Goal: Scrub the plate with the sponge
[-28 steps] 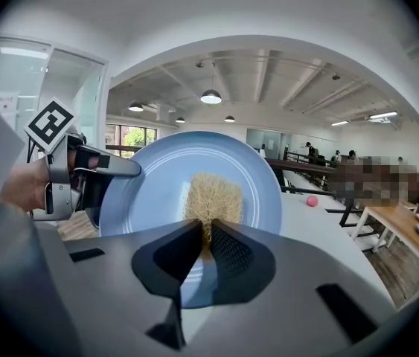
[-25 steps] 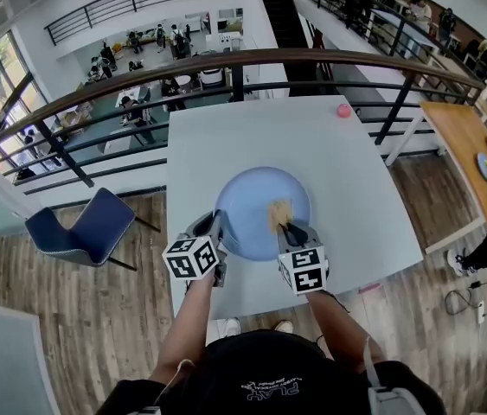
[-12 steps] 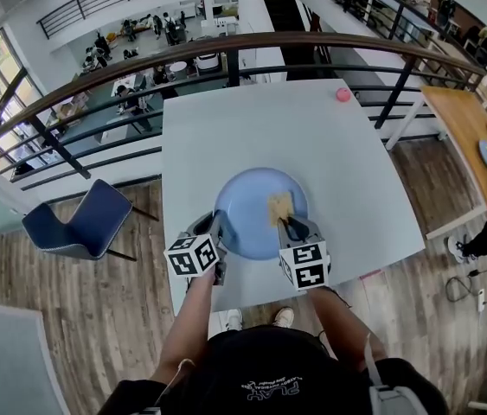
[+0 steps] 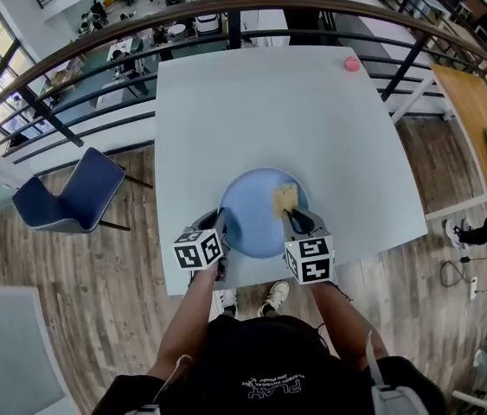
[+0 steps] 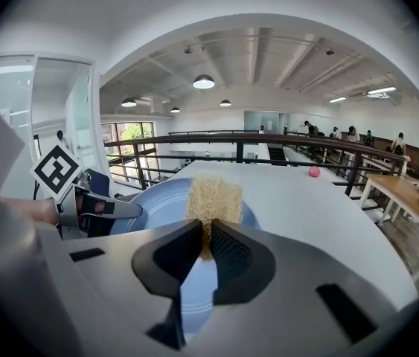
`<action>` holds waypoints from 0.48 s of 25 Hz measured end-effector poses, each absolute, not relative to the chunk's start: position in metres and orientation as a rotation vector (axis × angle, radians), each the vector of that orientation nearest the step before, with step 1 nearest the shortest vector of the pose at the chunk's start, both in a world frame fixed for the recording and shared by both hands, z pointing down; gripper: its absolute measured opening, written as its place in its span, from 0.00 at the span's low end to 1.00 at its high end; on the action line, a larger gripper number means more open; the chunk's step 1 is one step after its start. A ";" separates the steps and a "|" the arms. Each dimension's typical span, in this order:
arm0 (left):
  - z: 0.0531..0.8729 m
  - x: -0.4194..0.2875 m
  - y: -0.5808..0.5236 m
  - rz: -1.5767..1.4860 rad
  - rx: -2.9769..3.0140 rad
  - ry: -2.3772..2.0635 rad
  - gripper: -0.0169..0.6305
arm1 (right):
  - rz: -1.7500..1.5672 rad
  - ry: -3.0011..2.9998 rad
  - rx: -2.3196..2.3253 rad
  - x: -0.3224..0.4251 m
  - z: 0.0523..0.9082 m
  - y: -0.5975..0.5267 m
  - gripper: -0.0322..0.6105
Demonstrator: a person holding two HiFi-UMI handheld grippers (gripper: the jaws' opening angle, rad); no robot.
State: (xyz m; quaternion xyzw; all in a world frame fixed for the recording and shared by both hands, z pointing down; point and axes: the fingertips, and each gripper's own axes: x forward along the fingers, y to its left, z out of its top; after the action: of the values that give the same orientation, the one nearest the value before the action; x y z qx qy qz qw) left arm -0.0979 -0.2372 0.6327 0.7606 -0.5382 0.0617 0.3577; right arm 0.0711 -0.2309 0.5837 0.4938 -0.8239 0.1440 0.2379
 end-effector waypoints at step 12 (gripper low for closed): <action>0.711 -0.097 -0.206 0.228 1.811 -1.306 0.07 | 0.501 -2.206 1.267 0.056 0.627 -0.208 0.12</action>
State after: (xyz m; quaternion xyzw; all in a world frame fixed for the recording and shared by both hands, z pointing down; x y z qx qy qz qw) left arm -0.0975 -0.2056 0.7112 0.7271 -0.5244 0.0915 0.4335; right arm 0.0557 -0.2076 0.6274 0.4705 -0.8189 0.1860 0.2710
